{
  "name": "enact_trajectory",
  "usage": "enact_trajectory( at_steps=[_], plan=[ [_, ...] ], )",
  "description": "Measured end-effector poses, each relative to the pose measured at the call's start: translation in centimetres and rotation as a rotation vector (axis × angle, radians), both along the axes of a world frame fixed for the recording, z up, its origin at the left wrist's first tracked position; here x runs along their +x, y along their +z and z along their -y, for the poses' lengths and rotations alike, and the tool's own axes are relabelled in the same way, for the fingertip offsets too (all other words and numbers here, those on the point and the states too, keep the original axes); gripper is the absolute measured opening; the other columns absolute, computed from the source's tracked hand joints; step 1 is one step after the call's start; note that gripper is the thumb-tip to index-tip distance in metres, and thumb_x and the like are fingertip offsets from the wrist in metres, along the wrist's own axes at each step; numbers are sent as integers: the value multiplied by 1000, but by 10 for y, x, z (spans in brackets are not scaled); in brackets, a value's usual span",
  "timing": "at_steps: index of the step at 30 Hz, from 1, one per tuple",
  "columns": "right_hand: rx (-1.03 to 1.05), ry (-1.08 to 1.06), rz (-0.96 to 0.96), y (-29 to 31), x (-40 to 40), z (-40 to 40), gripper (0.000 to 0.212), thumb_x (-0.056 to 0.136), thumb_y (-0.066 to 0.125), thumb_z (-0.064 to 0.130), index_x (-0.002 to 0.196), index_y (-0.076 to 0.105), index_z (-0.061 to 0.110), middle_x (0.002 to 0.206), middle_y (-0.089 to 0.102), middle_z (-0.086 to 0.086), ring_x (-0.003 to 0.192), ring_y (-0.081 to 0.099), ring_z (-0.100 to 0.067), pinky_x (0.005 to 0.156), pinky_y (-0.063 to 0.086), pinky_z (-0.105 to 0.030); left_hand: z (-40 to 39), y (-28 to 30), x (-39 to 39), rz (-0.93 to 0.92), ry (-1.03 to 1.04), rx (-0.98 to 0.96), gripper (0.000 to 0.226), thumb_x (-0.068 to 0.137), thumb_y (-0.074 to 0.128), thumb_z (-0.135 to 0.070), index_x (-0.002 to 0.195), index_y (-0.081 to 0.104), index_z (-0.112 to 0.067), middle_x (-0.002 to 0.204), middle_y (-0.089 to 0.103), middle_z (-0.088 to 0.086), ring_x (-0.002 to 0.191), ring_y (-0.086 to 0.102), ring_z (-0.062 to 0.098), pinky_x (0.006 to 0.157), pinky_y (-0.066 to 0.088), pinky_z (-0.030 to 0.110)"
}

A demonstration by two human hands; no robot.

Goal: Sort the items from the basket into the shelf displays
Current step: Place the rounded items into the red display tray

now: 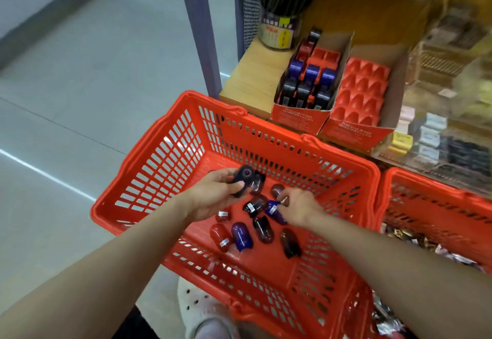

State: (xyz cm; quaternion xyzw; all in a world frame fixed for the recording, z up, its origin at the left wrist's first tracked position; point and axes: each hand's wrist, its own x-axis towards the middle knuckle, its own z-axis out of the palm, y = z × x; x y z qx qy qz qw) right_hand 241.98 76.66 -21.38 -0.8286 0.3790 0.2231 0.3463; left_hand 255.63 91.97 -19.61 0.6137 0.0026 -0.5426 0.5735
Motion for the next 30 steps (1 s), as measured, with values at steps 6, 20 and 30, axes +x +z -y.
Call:
enact_trajectory(
  at_steps=[6,20,30],
  plan=[
    [501,-449,500,128,19,9,28,93,64,37,97,67,9,87,68,-14,63,69,-18,58,61,-28,20,86,-28,192,119,-106,24,88,65,8,110,62,0,113,66,19,97,70,30,78,61,30],
    [486,-200,854,227,-42,51,40,86,66,-8,115,68,20,116,71,1,104,68,-6,87,54,-20,44,173,-61,87,4,-435,42,79,75,-10,120,67,-5,115,72,14,106,70,29,83,58,27],
    [456,-384,788,238,-30,63,25,76,83,21,99,76,13,103,70,-24,81,72,-17,73,60,-27,82,171,-63,691,121,-349,33,72,83,5,93,71,-17,97,76,-1,94,73,13,76,55,19]
  ],
)
